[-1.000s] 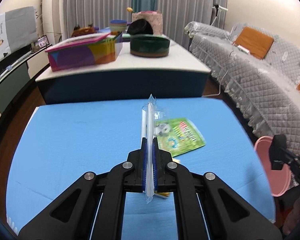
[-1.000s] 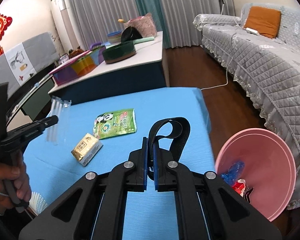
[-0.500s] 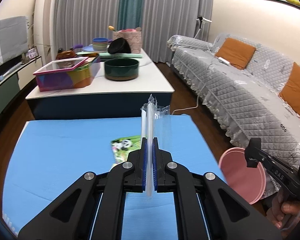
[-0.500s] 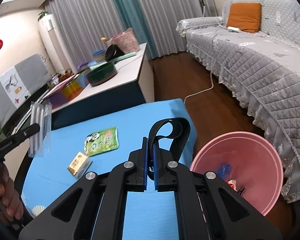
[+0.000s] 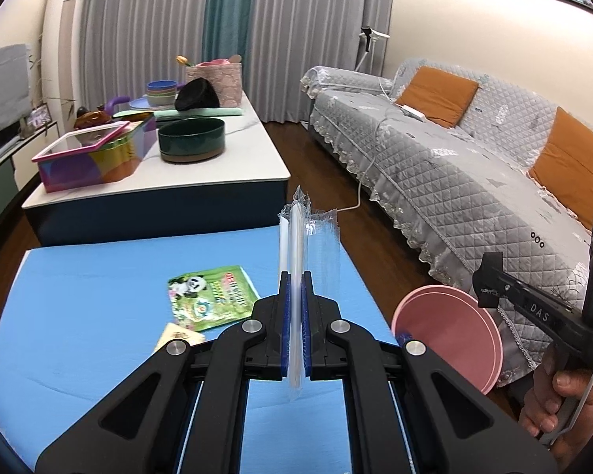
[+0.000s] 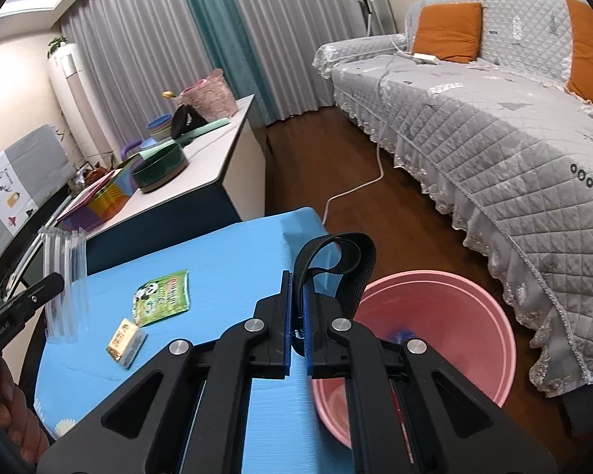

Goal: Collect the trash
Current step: 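Carry the straws and black strap over the pink bin and open both tools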

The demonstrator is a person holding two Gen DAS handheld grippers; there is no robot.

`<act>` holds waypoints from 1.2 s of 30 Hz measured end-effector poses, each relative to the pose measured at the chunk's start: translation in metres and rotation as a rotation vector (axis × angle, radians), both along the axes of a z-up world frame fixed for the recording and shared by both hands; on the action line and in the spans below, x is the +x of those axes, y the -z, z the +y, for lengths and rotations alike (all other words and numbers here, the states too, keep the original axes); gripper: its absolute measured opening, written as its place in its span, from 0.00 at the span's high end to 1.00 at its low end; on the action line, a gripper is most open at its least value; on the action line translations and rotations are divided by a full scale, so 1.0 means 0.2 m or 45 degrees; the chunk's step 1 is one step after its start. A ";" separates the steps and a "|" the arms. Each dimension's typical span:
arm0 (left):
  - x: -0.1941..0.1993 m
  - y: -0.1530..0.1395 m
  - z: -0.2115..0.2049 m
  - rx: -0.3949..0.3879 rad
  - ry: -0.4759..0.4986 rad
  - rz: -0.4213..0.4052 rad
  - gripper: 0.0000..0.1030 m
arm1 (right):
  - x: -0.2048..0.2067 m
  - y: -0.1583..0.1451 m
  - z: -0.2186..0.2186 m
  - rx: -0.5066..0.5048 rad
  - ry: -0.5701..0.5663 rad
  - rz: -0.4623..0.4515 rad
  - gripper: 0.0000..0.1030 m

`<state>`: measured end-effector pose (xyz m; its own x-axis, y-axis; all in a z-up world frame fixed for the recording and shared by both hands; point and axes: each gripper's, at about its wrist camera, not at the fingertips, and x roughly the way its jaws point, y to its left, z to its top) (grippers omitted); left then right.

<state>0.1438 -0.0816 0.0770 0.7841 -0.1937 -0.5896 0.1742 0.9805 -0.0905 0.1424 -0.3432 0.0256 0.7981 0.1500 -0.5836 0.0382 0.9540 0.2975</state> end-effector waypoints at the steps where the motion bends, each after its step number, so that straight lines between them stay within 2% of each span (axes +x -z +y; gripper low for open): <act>1: 0.00 0.00 -0.01 -0.001 0.005 0.003 0.96 | 0.00 0.00 -0.02 -0.006 0.010 0.001 0.95; 16: 0.06 0.04 -0.18 -0.012 0.106 0.012 0.96 | -0.02 -0.02 -0.24 0.007 0.138 0.004 0.95; 36: 0.14 0.13 -0.42 -0.046 0.255 0.049 0.96 | -0.03 0.00 -0.37 0.013 0.214 0.010 0.95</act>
<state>0.1728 -0.1653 0.0512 0.7051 -0.3651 -0.6079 0.3610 0.9227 -0.1355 0.1371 -0.4179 0.0259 0.8079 0.0204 -0.5890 0.1997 0.9308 0.3062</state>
